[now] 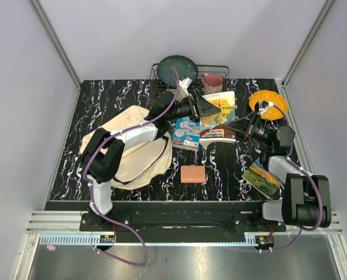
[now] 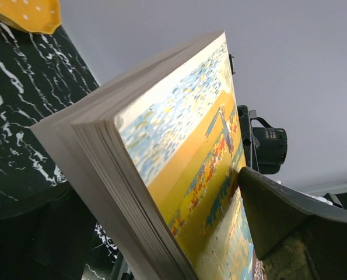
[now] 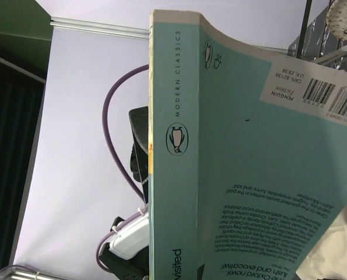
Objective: Pack the student bag
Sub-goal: Pick up the book from the center of the board.
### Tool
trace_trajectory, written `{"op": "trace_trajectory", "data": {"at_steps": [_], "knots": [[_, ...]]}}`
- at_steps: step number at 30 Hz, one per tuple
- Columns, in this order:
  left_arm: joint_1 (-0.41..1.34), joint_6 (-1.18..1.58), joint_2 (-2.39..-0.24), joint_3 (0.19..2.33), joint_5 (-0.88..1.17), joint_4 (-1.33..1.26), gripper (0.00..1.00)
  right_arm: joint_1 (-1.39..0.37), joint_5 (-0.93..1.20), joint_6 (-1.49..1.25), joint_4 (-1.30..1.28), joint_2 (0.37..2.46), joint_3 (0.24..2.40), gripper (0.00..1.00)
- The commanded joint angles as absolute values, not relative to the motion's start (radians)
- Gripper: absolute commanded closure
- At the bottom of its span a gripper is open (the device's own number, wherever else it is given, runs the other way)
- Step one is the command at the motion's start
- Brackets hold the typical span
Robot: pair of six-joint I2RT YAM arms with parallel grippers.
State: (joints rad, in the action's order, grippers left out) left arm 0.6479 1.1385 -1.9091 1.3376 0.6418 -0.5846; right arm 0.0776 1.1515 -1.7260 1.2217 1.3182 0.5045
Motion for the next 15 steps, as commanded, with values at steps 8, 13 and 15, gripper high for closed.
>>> {"op": "trace_trajectory", "data": {"at_steps": [8, 13, 15], "knots": [[0.658, 1.220, -1.942, 1.299, 0.755, -0.732, 0.01, 0.068, 1.141, -1.729, 1.543, 1.272, 0.603, 1.00], [0.658, 1.209, -1.898, 1.194, 0.727, -0.724, 0.01, 0.069, 1.144, -1.723, 1.537, 1.273, 0.641, 1.00], [0.652, 1.226, -1.887, 1.143, 0.716, -0.786, 0.01, 0.069, 1.141, -1.723, 1.534, 1.272, 0.641, 1.00]]}}
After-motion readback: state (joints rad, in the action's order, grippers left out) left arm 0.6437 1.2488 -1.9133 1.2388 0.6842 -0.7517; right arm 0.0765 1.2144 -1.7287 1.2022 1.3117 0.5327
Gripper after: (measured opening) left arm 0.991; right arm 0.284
